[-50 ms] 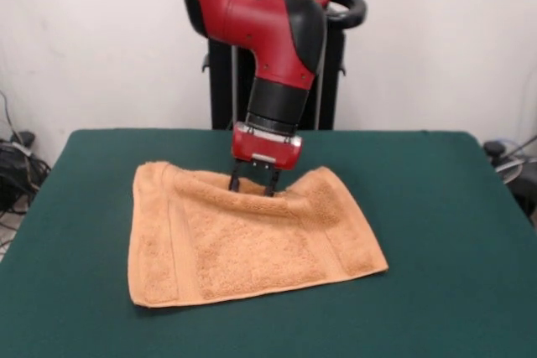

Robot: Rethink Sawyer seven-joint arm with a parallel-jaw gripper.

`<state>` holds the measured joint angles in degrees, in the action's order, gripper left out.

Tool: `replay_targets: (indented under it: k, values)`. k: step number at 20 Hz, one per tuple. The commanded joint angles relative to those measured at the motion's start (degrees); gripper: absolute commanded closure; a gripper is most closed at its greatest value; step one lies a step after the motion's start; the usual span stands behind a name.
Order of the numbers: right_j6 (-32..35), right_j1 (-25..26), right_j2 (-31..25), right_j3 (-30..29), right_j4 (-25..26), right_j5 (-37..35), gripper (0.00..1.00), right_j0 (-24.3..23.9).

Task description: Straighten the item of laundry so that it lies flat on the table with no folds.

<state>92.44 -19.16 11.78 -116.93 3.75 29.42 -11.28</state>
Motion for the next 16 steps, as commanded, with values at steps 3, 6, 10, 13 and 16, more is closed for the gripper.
replay_targets:
  k: [3,6,10,13,16]
  values:
    - [3.5,1.5,-1.9,3.8,-6.3,-35.5,0.00,2.2]
    - [3.5,0.9,-3.7,3.8,-5.0,-41.4,0.00,2.2]
    - [2.2,0.9,-5.8,5.6,-2.6,-47.3,0.00,1.3]
    - [1.5,0.8,-6.5,6.6,-1.2,-49.7,0.00,0.9]
    - [2.7,0.1,-6.6,6.7,0.6,-44.6,0.00,1.3]
